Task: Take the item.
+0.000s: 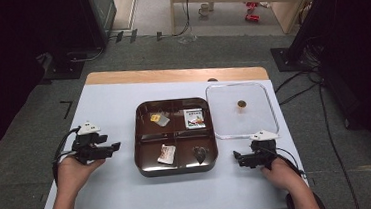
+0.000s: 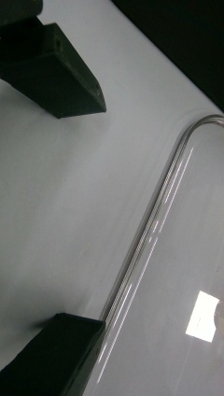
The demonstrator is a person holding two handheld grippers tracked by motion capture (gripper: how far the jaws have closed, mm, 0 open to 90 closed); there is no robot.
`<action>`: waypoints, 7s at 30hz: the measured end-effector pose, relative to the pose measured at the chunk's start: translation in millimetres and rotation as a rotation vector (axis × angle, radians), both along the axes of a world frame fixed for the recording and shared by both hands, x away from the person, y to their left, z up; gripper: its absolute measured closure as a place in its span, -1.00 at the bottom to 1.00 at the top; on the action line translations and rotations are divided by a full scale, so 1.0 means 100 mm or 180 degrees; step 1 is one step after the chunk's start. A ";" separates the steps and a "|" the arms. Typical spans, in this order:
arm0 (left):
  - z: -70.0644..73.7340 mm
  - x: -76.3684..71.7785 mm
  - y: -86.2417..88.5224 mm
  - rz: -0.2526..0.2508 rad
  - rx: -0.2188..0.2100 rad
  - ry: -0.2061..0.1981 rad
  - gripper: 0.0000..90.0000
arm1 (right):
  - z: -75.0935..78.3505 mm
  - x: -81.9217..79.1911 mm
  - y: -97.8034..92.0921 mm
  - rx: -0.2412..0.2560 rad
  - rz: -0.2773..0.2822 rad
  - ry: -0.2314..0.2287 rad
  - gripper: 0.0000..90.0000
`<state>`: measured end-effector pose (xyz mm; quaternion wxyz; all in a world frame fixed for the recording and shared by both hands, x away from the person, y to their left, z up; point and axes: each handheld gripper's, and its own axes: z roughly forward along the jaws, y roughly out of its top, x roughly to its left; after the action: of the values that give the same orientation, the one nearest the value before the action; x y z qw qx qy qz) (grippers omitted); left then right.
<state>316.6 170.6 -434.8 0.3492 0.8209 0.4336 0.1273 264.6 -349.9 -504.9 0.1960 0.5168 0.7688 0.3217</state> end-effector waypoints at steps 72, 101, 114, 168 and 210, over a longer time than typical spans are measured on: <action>-0.13 0.12 -1.38 -0.1024 0.0199 0.0248 0.11 | 0.00 0.00 0.00 -0.0001 0.0003 -0.0001 -1.00; -0.23 0.21 -1.55 -0.0955 0.0644 0.0714 0.45 | 0.00 0.00 0.00 -0.0002 0.0000 0.0000 -1.00; -0.23 0.25 -1.53 -0.0975 0.0475 0.0915 0.79 | 0.00 0.00 0.00 -0.0002 0.0001 0.0000 -1.00; 0.26 0.23 -1.10 -0.0747 -0.0200 0.0611 0.86 | 0.00 0.00 0.00 0.0001 0.0001 -0.0005 -1.00; 0.48 0.33 -0.09 0.0124 -0.0358 0.0315 0.87 | 0.00 0.00 0.00 0.0000 0.0000 -0.0006 -1.00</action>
<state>349.2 162.0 -386.5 0.3703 0.7967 0.4728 0.0688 264.5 -349.8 -505.0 0.1967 0.5165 0.7686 0.3221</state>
